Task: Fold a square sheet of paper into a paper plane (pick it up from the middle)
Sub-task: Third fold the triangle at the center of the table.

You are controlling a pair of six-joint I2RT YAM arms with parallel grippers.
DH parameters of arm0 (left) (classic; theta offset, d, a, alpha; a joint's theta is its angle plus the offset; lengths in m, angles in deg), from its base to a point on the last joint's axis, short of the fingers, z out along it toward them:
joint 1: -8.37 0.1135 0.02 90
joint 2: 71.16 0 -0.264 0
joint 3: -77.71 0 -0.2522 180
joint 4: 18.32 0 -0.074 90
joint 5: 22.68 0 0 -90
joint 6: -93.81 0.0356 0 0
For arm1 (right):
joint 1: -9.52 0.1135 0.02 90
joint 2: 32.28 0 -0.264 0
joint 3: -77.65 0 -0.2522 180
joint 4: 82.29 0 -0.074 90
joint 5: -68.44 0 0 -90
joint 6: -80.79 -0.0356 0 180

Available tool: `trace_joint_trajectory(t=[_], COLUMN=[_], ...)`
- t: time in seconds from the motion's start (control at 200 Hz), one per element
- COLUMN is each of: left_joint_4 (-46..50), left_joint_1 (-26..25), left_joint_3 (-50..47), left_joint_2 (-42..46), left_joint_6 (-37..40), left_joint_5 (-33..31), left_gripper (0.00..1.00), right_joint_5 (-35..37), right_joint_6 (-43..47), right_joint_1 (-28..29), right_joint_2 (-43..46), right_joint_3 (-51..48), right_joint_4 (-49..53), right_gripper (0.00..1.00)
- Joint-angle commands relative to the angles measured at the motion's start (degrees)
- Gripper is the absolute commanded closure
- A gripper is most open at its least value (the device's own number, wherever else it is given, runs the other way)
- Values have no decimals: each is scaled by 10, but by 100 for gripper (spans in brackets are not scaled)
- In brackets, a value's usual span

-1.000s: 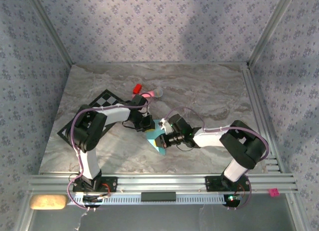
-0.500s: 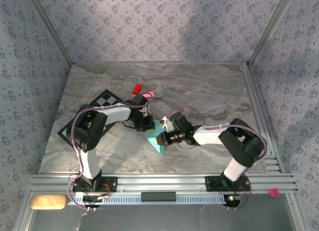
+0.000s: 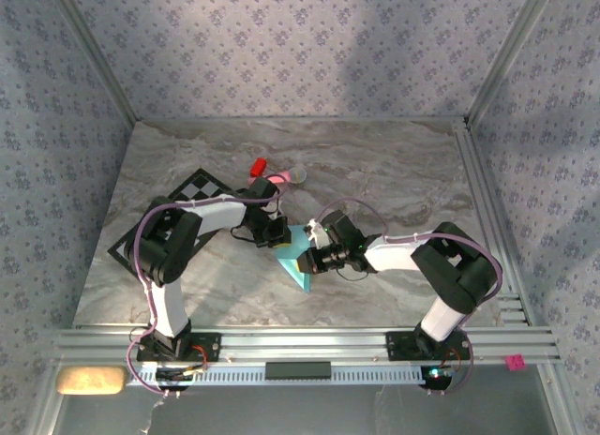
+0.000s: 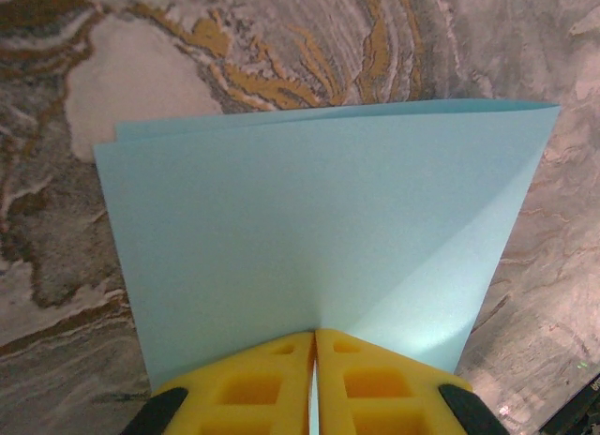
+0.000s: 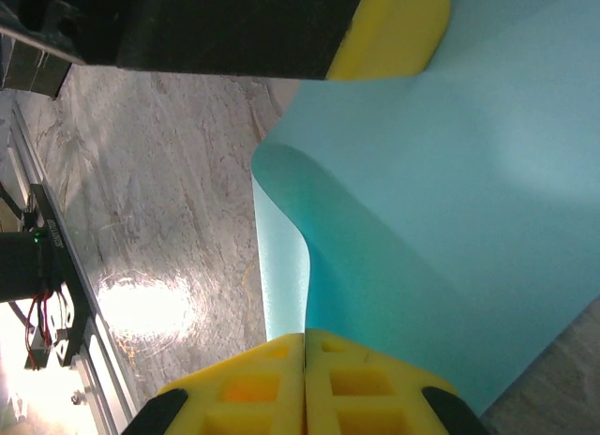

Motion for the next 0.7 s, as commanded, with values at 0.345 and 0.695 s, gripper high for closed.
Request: trace_joint_trajectory(t=[0.345, 0.695], left_joint_4=[27, 29], left_joint_1=[-5, -5], left_joint_3=[4, 5], left_joint_2=[-25, -27], left_joint_6=[13, 16], left_joint_5=[-22, -23], left_gripper=[90, 90], right_joint_5=[7, 11], right_joint_6=[34, 35], right_joint_1=[-10, -11], right_joint_2=[-8, -24], right_joint_3=[34, 38], right_joint_4=[40, 36], right_gripper=[93, 93])
